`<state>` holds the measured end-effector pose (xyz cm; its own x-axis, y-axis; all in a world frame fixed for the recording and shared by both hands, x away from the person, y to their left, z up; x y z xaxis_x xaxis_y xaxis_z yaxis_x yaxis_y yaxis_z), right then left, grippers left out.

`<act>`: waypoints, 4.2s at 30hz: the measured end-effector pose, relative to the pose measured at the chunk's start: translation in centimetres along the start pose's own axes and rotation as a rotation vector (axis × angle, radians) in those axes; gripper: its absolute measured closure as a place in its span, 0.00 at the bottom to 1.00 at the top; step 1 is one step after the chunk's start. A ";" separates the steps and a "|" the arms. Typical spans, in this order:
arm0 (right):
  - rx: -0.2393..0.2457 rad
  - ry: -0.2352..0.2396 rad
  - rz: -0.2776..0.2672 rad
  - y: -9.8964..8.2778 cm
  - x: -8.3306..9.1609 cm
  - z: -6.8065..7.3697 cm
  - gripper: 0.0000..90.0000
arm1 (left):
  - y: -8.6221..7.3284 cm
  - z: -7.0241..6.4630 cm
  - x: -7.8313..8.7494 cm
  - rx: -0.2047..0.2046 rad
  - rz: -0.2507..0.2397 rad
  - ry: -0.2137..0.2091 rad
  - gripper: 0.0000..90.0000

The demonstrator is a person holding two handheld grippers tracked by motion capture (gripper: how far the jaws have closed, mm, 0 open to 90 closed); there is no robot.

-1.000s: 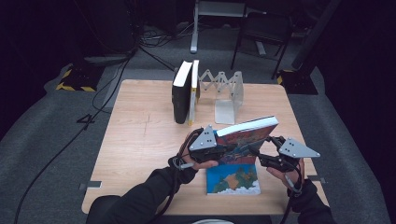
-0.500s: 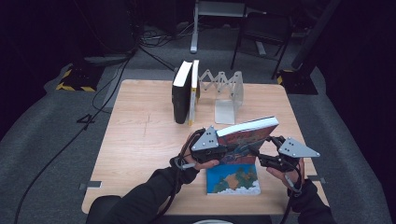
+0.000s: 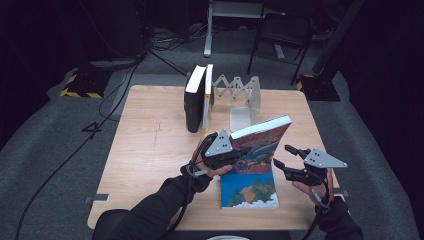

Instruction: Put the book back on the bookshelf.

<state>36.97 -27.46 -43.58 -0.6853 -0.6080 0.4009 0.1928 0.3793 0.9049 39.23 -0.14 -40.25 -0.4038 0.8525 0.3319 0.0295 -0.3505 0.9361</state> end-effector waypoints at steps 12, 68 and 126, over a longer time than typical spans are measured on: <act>-0.007 0.004 0.061 -1.4 -0.2 -0.1 0.39 | 1.0 3.4 1.2 0.011 -0.009 0.135 0.82; 0.002 0.012 0.094 -1.9 -0.8 -0.1 0.40 | -5.6 10.6 4.5 0.179 0.002 0.396 0.82; 0.021 0.031 0.170 -3.0 -1.6 0.5 0.42 | -6.5 9.9 -3.1 0.433 0.156 0.611 0.82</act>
<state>37.15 -27.23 -46.98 -0.6216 -0.5550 0.5528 0.2896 0.4929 0.8205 49.32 3.28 -46.22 -0.7957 0.3959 0.4585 0.4323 -0.1590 0.8876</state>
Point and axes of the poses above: each handheld gripper's, and its own axes: x roughly backward along the jaws, y roughly out of its top, z roughly to its left, the point moved 3 cm from there along -x, roughly forward along the jaws, and after that the axes turned 4 degrees about z, right-handed, at the moved point
